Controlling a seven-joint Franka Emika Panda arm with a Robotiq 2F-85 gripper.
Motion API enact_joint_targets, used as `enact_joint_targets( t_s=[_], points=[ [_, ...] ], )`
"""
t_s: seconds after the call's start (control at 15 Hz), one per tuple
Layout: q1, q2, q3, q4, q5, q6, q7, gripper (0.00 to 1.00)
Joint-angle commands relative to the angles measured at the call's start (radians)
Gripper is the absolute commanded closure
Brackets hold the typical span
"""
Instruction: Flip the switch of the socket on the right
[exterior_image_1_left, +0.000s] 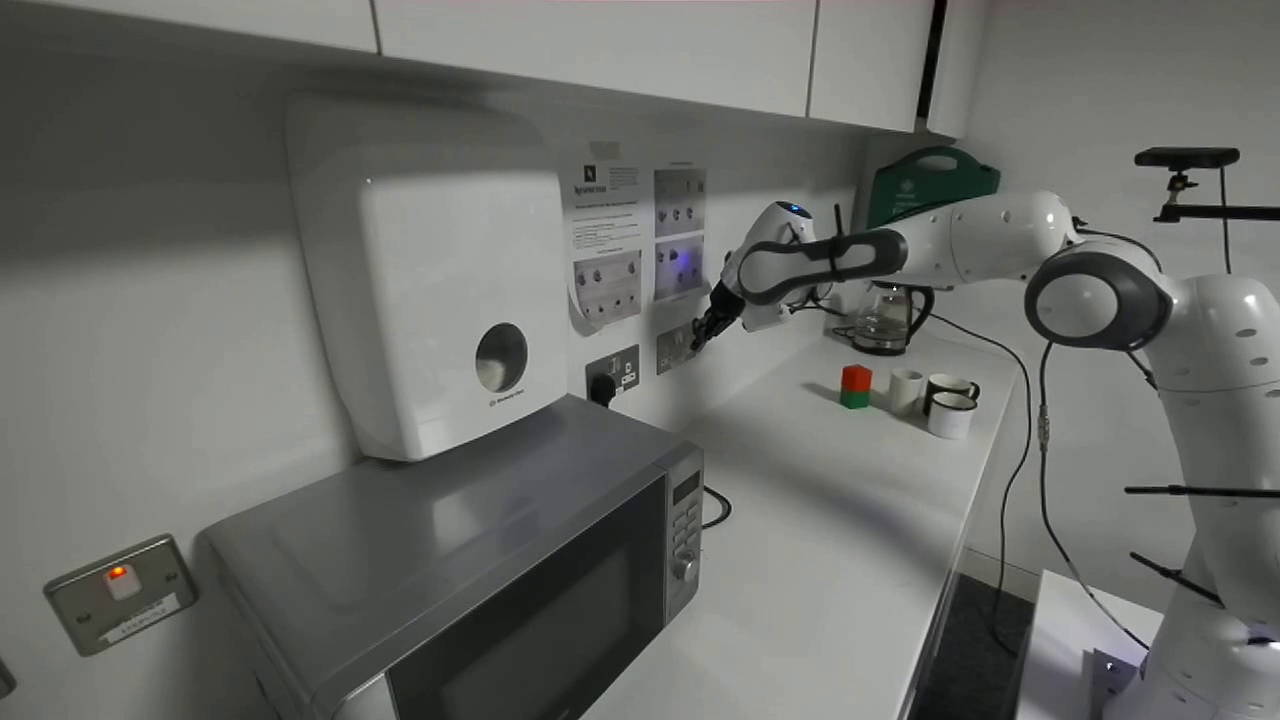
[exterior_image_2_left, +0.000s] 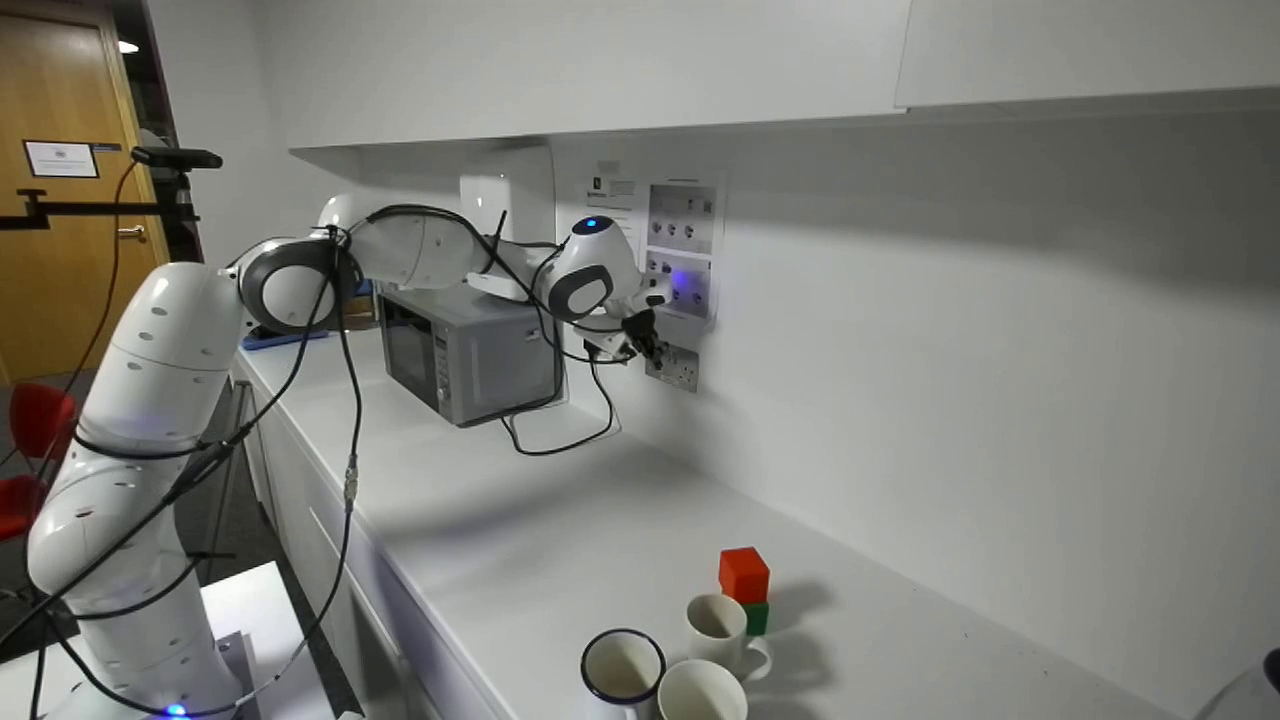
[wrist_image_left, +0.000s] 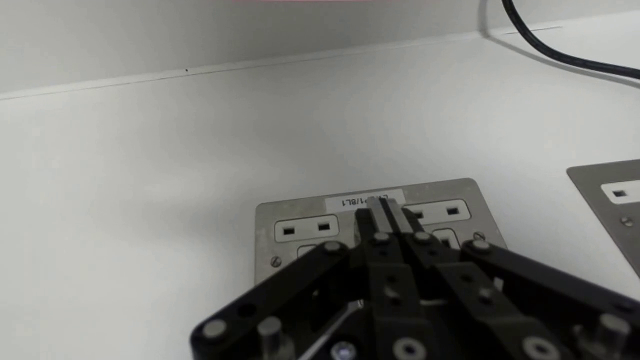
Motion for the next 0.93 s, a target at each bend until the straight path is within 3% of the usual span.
enact_joint_targets(
  t_s=[0.0, 0.87],
  points=[
    [-0.023, 0.033, 0.024, 0.062, -0.001, 0.003, 0.01, 1.0],
    [-0.029, 0.079, 0.031, 0.117, -0.002, 0.033, -0.001, 1.0]
  ],
)
